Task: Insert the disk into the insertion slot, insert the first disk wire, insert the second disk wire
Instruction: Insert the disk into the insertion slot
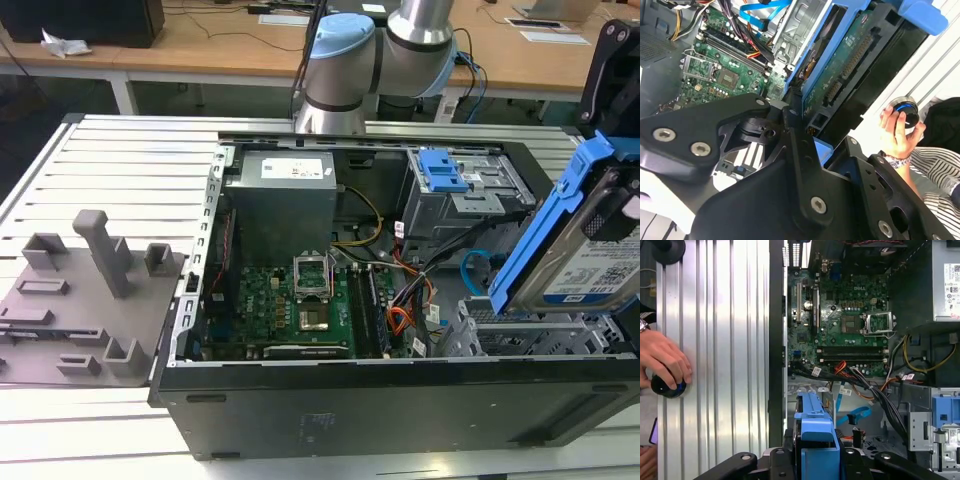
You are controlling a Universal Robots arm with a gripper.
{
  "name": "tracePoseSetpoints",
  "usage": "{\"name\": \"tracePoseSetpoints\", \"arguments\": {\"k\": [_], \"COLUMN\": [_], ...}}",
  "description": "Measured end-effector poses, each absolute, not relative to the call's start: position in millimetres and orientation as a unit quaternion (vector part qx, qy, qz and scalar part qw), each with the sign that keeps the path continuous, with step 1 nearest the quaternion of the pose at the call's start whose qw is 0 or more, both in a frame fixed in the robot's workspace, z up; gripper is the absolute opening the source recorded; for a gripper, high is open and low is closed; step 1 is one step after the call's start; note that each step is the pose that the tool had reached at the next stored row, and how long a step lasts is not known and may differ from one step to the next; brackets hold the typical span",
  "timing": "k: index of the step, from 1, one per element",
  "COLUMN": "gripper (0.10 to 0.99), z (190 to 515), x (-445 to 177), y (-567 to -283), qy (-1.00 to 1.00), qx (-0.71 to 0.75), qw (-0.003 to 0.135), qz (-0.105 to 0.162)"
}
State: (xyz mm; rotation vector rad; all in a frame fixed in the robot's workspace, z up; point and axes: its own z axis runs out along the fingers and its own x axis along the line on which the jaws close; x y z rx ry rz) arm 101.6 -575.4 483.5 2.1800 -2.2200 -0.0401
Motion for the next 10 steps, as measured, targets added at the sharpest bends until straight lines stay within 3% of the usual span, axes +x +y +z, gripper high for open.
{"name": "tracePoseSetpoints", "arguments": {"k": [10], "gripper": [0.365], "z": [475.5], "x": [97.7], "y": [-575.4], "qy": [-0.713], "qx": [0.701], "qw": [0.015], "qz": [-0.013]}}
